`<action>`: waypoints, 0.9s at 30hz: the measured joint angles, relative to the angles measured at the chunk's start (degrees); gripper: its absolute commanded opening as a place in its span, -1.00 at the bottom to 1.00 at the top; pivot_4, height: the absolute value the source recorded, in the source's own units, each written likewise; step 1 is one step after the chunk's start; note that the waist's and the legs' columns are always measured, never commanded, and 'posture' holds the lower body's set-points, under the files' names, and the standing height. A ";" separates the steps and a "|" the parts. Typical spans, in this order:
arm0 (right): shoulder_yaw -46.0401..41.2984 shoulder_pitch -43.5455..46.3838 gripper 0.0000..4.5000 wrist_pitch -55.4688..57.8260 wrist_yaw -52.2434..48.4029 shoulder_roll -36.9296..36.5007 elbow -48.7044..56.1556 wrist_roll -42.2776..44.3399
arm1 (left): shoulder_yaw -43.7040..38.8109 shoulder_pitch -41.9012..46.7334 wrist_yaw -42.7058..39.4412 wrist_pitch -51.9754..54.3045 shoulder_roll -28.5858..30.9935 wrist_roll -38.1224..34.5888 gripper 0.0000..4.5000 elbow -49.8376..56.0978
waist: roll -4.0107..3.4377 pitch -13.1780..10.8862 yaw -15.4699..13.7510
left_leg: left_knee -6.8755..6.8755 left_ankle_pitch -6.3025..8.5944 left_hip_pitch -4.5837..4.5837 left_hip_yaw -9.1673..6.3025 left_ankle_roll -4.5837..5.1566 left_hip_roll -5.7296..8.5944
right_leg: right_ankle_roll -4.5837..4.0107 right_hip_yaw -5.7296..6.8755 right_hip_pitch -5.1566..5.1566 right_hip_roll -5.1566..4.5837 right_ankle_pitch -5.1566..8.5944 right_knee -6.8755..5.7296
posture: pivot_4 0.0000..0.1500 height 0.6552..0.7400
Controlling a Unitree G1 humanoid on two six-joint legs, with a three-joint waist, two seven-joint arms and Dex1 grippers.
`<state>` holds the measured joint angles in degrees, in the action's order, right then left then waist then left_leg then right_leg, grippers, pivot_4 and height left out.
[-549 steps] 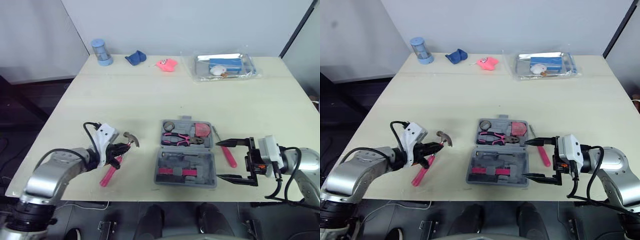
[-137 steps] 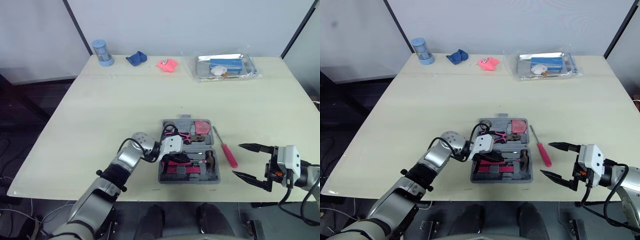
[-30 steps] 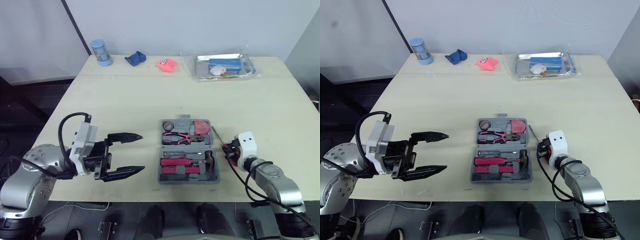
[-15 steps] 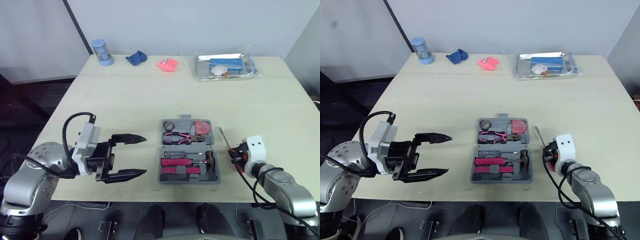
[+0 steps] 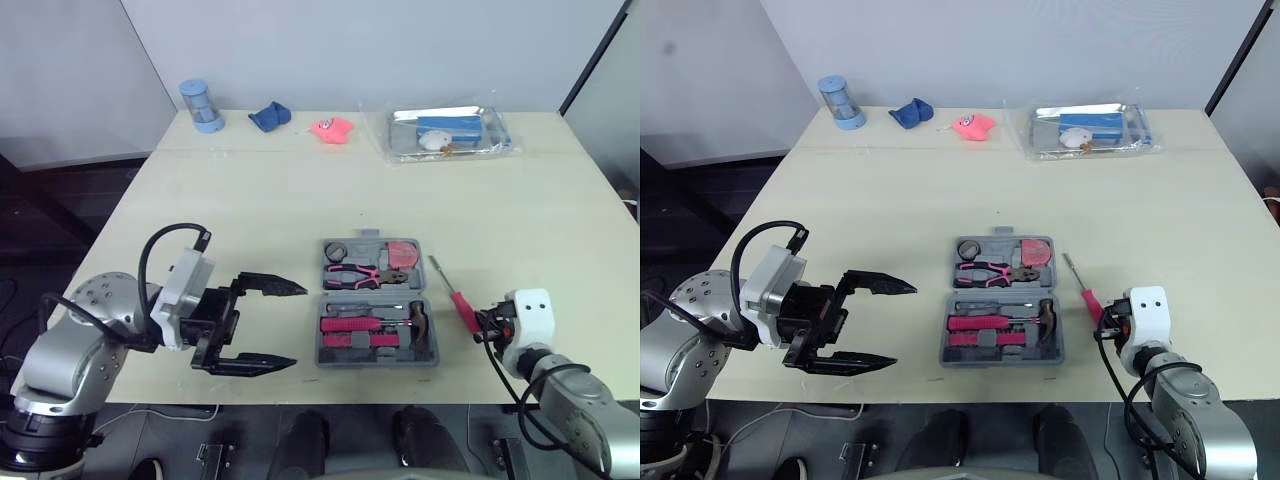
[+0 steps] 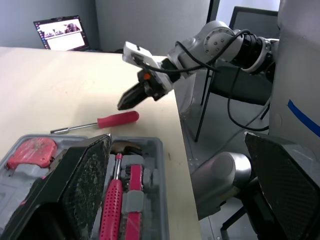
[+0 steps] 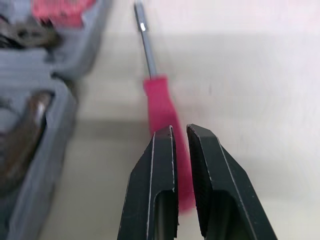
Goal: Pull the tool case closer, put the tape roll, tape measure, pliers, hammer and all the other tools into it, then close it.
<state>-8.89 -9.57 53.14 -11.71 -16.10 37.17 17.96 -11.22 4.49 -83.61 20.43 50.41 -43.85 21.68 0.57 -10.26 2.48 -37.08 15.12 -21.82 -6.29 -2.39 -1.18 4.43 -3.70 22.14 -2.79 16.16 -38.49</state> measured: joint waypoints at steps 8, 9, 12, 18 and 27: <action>2.59 5.29 0.27 -2.19 -2.59 -2.55 -4.47 -0.03 | -0.03 -0.07 0.34 -0.03 -0.03 0.37 1.00 -0.32 | 0.00 0.00 0.01 | 0.00 0.00 0.00 0.01 0.00 0.00 | 0.00 0.00 0.01 0.01 0.00 0.00 | 1.00 1.00; 3.45 6.03 0.27 -2.21 -2.98 -2.94 -6.14 -0.25 | -0.03 -0.09 0.39 -0.03 -0.03 0.37 1.00 -0.31 | 0.00 0.00 0.01 | 0.00 0.00 0.00 0.03 0.00 0.00 | 0.00 -0.01 0.01 0.00 0.00 0.00 | 1.00 1.00; 5.13 8.17 0.27 -2.26 -3.73 -3.62 -10.82 -0.82 | -0.12 -0.13 0.56 -0.03 -0.03 0.37 1.00 -0.26 | 0.00 0.00 0.01 | 0.00 0.00 0.00 0.04 0.00 0.00 | 0.00 -0.02 0.02 0.00 0.00 0.00 | 1.00 1.00; 5.83 12.83 0.27 -4.01 -4.29 -4.00 -17.23 -1.79 | -0.73 -0.33 0.93 -0.08 -0.02 0.38 1.00 -0.21 | 0.00 0.00 0.03 | 0.00 0.00 -0.01 0.03 0.00 0.00 | 0.00 -0.02 0.03 0.00 -0.01 -0.01 | 1.00 1.00; 7.00 13.69 -0.74 -3.90 -4.12 -3.91 -19.77 -2.72 | -0.87 -0.69 1.36 -0.08 -0.03 0.39 1.00 -0.03 | 0.00 0.00 0.04 | 0.00 0.00 -0.02 0.03 0.00 0.00 | 0.00 -0.02 0.06 0.01 -0.01 -0.01 | 1.00 1.00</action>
<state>-1.89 4.12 49.24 -15.83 -20.02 17.40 15.24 -12.08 3.80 -82.24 20.34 50.39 -43.46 21.65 0.57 -10.26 2.52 -37.08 15.12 -21.84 -6.26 -2.39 -1.18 4.42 -3.72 22.19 -2.78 16.15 -38.50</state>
